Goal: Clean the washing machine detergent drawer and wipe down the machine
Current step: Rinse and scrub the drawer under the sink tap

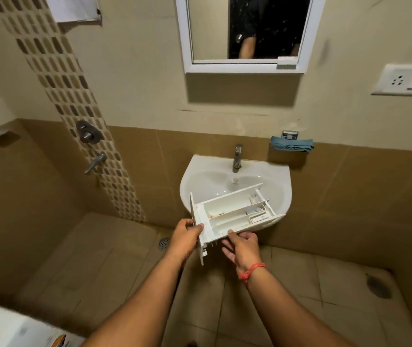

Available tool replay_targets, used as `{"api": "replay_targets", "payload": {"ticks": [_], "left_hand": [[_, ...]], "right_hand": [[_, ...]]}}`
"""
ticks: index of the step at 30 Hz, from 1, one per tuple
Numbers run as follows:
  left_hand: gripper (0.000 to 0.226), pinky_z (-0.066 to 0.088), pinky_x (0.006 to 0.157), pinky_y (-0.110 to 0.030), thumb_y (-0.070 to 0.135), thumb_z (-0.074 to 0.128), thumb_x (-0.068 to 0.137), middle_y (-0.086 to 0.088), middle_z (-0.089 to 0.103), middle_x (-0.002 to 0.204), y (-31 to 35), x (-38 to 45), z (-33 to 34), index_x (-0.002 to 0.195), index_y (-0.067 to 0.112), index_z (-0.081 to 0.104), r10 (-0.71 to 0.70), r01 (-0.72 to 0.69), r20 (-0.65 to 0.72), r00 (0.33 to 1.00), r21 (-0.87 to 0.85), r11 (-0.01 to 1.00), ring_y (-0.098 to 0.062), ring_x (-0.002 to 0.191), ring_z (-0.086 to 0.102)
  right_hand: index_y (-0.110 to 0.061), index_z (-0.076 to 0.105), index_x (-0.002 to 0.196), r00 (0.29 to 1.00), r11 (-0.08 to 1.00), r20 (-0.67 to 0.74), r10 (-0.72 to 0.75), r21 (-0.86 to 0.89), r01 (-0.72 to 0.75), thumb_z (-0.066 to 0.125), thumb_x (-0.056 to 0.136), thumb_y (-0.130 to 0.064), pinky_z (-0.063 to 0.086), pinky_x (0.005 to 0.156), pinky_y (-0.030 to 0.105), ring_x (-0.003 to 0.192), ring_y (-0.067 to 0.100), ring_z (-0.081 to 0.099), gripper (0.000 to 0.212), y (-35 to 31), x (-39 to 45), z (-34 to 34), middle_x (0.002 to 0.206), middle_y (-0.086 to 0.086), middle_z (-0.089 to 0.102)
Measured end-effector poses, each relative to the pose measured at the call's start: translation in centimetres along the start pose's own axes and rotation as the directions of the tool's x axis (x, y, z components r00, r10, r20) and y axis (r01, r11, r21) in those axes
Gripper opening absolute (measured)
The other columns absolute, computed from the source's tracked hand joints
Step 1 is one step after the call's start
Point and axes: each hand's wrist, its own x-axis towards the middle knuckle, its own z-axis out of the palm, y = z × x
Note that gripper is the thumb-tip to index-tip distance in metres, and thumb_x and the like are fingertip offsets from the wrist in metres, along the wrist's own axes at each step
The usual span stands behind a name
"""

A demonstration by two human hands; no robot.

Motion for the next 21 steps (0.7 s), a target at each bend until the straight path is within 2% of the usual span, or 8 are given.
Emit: {"api": "replay_targets", "payload": {"ticks": [3,6,9,12,16,19,21], "left_hand": [[0.031,0.056,0.089,-0.048,0.019,0.064,0.089,-0.007,0.067,0.108,1.7,4.8,0.5,0.118,0.012,0.055,0.01,-0.012,0.032,0.999,0.068,0.998,-0.027,0.096,0.069],[0.03,0.055,0.092,-0.047,0.023,0.065,0.088,-0.005,0.065,0.111,3.4,9.0,1.0,0.116,0.017,0.055,0.026,-0.037,0.07,0.997,0.151,0.988,-0.026,0.098,0.067],[0.028,0.058,0.084,-0.043,0.019,0.061,0.092,-0.006,0.063,0.107,5.2,12.3,1.7,0.118,0.016,0.052,0.008,-0.031,0.12,0.993,0.195,0.98,-0.027,0.094,0.067],[0.03,0.056,0.088,-0.048,0.017,0.061,0.091,-0.008,0.063,0.11,6.6,15.6,2.5,0.119,0.014,0.051,0.012,-0.048,0.146,0.989,0.242,0.969,-0.028,0.096,0.066],[0.033,0.055,0.09,-0.045,0.015,0.058,0.095,-0.004,0.057,0.112,7.4,18.8,3.7,0.126,0.015,0.047,-0.005,-0.052,0.187,0.982,0.299,0.953,-0.022,0.093,0.062],[0.034,0.054,0.093,-0.044,0.017,0.055,0.097,-0.004,0.057,0.119,7.7,21.0,4.7,0.13,0.016,0.046,-0.024,-0.044,0.2,0.98,0.328,0.943,-0.023,0.1,0.06],[0.034,0.053,0.092,-0.042,0.017,0.052,0.098,-0.005,0.058,0.121,7.6,22.2,5.2,0.131,0.017,0.046,-0.053,-0.021,0.203,0.978,0.344,0.939,-0.023,0.105,0.06]], "right_hand": [[-0.008,0.046,0.105,1.0,1.0,-0.018,-0.001,-0.013,0.001,0.056,0.098,-0.018,0.052,0.094,0.048,0.094,0.027,0.067,0.015,-2.4,3.5,0.4,0.099,0.012,0.062],[-0.009,0.05,0.098,0.995,1.0,-0.095,-0.02,0.012,0.021,0.052,0.101,-0.02,0.053,0.093,0.048,0.095,0.031,0.066,0.012,-5.1,6.5,0.5,0.102,0.015,0.06],[-0.005,0.049,0.112,0.983,0.997,-0.18,-0.04,0.059,0.052,0.051,0.101,-0.02,0.055,0.086,0.044,0.098,0.033,0.066,0.018,-6.8,9.2,0.5,0.108,0.017,0.059],[-0.003,0.046,0.12,0.973,0.995,-0.224,-0.051,0.072,0.069,0.051,0.101,-0.019,0.055,0.085,0.044,0.096,0.032,0.066,0.025,-8.0,11.1,0.9,0.11,0.016,0.058],[-0.001,0.043,0.126,0.966,0.996,-0.259,-0.02,0.076,0.041,0.051,0.101,-0.016,0.054,0.089,0.048,0.101,0.035,0.066,0.03,-9.0,13.5,0.7,0.12,0.02,0.058],[-0.006,0.036,0.133,0.951,0.995,-0.31,-0.002,0.09,0.031,0.052,0.099,-0.012,0.056,0.084,0.049,0.098,0.034,0.066,0.038,-9.8,15.6,0.4,0.124,0.016,0.054],[-0.016,0.029,0.138,0.925,0.996,-0.379,-0.012,0.08,0.046,0.051,0.097,-0.007,0.055,0.084,0.051,0.099,0.035,0.064,0.048,-10.6,17.1,0.0,0.123,0.014,0.05]]}}
